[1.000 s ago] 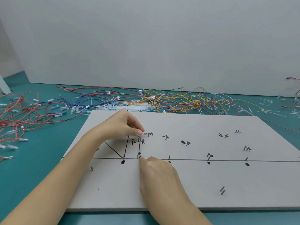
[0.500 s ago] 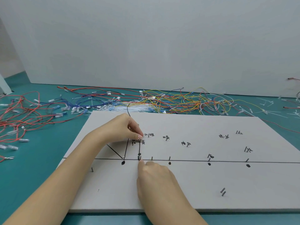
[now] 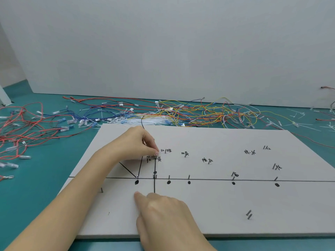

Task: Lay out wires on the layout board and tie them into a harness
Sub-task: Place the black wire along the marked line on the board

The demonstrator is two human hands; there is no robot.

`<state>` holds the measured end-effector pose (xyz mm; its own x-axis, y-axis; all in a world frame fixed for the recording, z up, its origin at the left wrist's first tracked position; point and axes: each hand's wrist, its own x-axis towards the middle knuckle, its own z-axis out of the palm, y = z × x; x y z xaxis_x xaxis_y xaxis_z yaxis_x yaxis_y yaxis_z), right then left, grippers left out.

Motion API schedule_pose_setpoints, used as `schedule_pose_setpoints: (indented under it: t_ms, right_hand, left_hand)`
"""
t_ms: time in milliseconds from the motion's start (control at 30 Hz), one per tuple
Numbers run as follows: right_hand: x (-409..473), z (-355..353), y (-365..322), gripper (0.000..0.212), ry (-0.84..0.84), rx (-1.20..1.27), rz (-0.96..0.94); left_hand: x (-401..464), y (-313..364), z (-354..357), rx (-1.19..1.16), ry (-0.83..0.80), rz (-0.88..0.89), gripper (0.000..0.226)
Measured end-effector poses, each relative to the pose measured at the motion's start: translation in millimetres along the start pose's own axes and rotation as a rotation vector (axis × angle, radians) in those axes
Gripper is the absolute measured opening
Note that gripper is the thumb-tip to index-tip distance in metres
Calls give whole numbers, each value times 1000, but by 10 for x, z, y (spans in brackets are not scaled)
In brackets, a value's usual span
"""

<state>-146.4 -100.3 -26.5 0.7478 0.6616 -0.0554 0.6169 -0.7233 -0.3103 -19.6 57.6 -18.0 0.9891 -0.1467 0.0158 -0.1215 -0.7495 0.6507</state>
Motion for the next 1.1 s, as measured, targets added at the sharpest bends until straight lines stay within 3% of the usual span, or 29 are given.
schedule_pose_setpoints:
  t_ms: [133, 467, 667, 767, 1100]
  right_hand:
    - [15, -35, 25, 32, 79, 55, -63]
    - [75, -375, 265, 22, 270, 139, 10]
    - [499, -508, 526, 23, 153, 38, 64]
    - [671, -539, 649, 17, 79, 98, 16]
    - [908, -436, 866, 9, 203, 365, 86]
  left_hand:
    - [-18, 23, 6, -95, -30, -67, 17]
    - [-27, 15, 14, -23, -72, -22, 10]
    - [-34, 6, -9, -31, -83, 10, 18]
    - [-17, -33, 0, -18, -91, 19, 11]
    - [-29, -45, -7, -3, -89, 14, 16]
